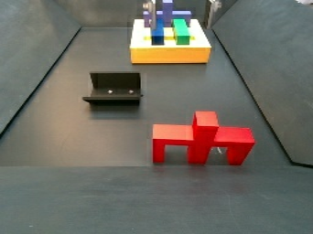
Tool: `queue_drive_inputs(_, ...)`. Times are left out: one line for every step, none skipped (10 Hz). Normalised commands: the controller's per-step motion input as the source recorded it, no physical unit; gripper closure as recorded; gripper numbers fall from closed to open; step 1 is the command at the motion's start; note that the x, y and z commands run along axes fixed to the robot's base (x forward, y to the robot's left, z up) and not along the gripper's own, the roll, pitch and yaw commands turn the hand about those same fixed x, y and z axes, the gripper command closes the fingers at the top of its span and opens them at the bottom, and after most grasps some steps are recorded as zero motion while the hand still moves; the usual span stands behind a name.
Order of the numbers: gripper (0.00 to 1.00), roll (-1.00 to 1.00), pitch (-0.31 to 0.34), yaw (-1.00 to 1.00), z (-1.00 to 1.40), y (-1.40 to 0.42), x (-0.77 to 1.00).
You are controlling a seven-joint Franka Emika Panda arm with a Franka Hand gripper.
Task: Pick up the red object. Move up. Move to above the board. Insert the red object.
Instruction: Pick up the red object.
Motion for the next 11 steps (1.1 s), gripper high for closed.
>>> queue_drive_inputs(0.0, 0.0, 0.0, -0.05, -0.07, 0.47, 0.0)
queue_drive_inputs(0.0, -0.03, 0.0, -0.13, -0.15, 0.84, 0.0)
queue_drive_inputs(0.0, -0.03, 0.0, -0.09, -0.19, 0.87, 0.0)
queue_drive_inputs(0.0, -0.06, 0.0, -0.1, -0.18, 0.84, 0.0)
queue_drive_inputs(0.0, -0.05, 0.0, -0.09, -0.19, 0.85, -0.09)
queue_drive_inputs(0.0, -0.09, 0.0, 0.0, -0.2, 0.92, -0.35)
queue_drive_inputs(0.0, -0.11, -0.013, 0.0, -0.25, 0.92, -0.32)
queue_drive_inputs(0.0, -0.09, -0.027, 0.0, -0.28, 0.89, -0.23)
queue_drive_inputs(0.0, -0.11, -0.021, 0.0, -0.3, 0.85, -0.14)
queue_drive_inputs(0.0, -0.14, -0.056, 0.0, -0.4, 0.57, 0.0)
queue_drive_inputs(0.0, -0.08, -0.061, 0.0, -0.47, 0.33, 0.0)
